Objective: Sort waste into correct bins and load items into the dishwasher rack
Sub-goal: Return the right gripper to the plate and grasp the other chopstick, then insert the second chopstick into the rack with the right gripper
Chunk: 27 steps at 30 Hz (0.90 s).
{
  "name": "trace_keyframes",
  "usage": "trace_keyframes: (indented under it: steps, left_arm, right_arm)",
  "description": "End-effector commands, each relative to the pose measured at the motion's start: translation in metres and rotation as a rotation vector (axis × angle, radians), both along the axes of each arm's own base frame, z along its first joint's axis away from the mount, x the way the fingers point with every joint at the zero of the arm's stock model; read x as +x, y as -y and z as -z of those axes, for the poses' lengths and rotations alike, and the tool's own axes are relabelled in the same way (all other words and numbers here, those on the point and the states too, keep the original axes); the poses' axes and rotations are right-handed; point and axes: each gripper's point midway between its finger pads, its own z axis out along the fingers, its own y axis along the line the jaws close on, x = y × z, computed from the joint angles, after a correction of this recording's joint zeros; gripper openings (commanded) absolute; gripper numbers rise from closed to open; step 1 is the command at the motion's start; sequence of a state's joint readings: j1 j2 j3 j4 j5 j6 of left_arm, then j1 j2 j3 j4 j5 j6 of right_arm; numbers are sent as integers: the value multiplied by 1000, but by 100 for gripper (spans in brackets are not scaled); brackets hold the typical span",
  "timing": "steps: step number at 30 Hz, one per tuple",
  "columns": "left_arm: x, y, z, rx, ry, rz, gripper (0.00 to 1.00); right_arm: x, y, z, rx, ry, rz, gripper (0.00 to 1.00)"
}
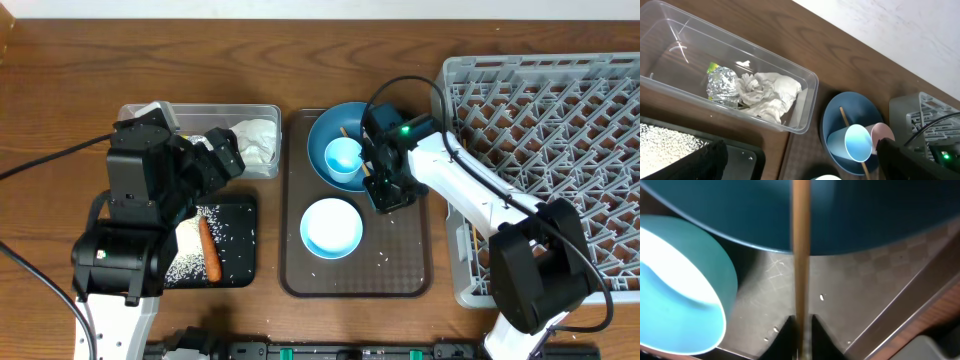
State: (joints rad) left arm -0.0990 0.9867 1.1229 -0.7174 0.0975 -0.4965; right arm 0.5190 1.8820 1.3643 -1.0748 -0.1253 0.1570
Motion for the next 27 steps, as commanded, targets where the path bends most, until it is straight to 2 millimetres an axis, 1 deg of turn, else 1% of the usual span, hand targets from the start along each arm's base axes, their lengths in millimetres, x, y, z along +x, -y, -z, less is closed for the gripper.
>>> trace_keyframes:
  steps: [1,3,6,10,12,18,21,24,27]
  left_arm:
    - [1,-4,-5,14,13,-9,98]
    - [1,-4,-5,14,13,-9,98]
    - [1,-4,-5,14,13,-9,98]
    - [1,-4,-5,14,14,-9,98]
    - [1,-4,-5,14,14,-9,98]
    - [1,-4,-5,14,13,-9,98]
    - [1,-4,-5,14,13,-9,98]
    - [1,-4,-5,14,14,-9,98]
    - [1,-4,-5,14,14,-9,98]
  right_arm:
    - [-3,-4,-4,16,0,5,1]
    - [-4,-2,-5,12,-7,6,1]
    - [-6,-1,-16,6,-16,7,1]
    - [-4,-1,-43,13,-3,10,1]
    - [-1,0,-61,23,13,22,1]
    - [3,8,-105,51,64,59,1]
    - [5,18,-125,60,97,85,1]
    - [9,34,-142,65,138,130,1]
    - [13,69,-154,14,180,207,1]
